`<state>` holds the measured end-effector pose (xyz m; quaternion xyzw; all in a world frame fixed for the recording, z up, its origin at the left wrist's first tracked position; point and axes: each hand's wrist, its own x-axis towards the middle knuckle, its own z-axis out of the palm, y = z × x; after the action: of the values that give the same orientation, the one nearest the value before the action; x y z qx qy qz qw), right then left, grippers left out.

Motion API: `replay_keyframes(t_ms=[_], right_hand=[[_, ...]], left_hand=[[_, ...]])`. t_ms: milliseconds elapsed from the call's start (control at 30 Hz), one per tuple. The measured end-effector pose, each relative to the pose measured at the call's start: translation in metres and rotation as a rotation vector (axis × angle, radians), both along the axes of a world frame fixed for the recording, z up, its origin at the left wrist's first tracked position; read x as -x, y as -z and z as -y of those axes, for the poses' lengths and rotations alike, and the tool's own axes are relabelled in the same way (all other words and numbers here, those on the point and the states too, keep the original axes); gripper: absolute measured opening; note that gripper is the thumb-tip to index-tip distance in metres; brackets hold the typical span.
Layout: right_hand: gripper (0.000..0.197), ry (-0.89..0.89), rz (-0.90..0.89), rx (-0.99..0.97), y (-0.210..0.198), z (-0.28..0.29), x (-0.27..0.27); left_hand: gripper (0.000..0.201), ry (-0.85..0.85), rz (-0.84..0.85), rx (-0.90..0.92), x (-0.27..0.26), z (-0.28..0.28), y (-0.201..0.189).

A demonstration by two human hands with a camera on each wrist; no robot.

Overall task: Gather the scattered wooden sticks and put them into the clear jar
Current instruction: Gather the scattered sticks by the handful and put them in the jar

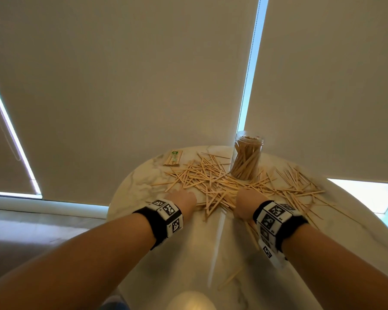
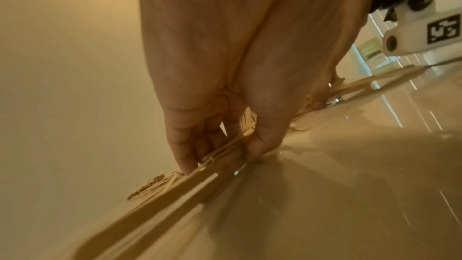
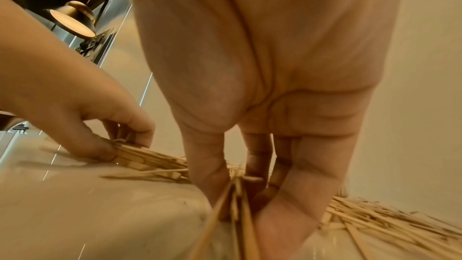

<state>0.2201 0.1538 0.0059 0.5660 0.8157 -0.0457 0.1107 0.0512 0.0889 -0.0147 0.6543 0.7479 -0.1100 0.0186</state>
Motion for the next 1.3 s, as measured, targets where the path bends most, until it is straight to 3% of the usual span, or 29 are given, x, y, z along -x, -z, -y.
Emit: replay_keyframes(t_ms=[200, 467, 600, 733, 833, 900, 1000, 1067, 1167, 1233, 1300], right_hand=[[0.014, 0.025, -0.099, -0.008, -0.009, -0.005, -0.02], [0.015, 0.146, -0.425, 0.088, -0.023, -0.023, -0.054], [0.011, 0.199, -0.669, 0.12, -0.028, -0.024, -0.064], [0.008, 0.226, -0.886, 0.136, -0.028, -0.024, -0.063], [0.007, 0.221, -1.007, 0.142, -0.026, -0.023, -0.058], [0.007, 0.19, -1.057, 0.139, -0.024, -0.024, -0.051], [0.01, 0.119, -1.103, 0.133, -0.022, -0.026, -0.034], [0.011, 0.064, -1.128, 0.137, -0.022, -0.028, -0.023], [0.012, -0.007, -1.207, 0.201, -0.021, -0.031, -0.006], [0.014, -0.047, -1.21, 0.209, -0.018, -0.036, 0.003], [0.015, -0.083, -1.179, 0.208, -0.016, -0.04, 0.008]], left_hand=[[0.037, -0.008, 0.051, -0.084, -0.014, -0.001, 0.005], [0.013, -0.006, 0.403, -0.166, -0.011, -0.031, -0.01], [0.027, -0.016, 0.534, -0.214, -0.018, -0.04, -0.017], [0.053, -0.072, 0.67, -0.224, -0.024, -0.043, -0.02], [0.043, -0.165, 1.002, -0.247, -0.026, -0.056, -0.013], [0.048, -0.228, 1.194, -0.312, -0.03, -0.064, -0.011], [0.092, -0.243, 1.335, -0.383, -0.038, -0.073, -0.014], [0.103, -0.226, 1.436, -0.389, -0.042, -0.078, -0.015], [0.068, -0.226, 1.64, -0.419, -0.042, -0.09, -0.013], [0.033, -0.271, 1.642, -0.494, -0.04, -0.097, -0.011], [0.017, -0.327, 1.629, -0.566, -0.036, -0.104, -0.01]])
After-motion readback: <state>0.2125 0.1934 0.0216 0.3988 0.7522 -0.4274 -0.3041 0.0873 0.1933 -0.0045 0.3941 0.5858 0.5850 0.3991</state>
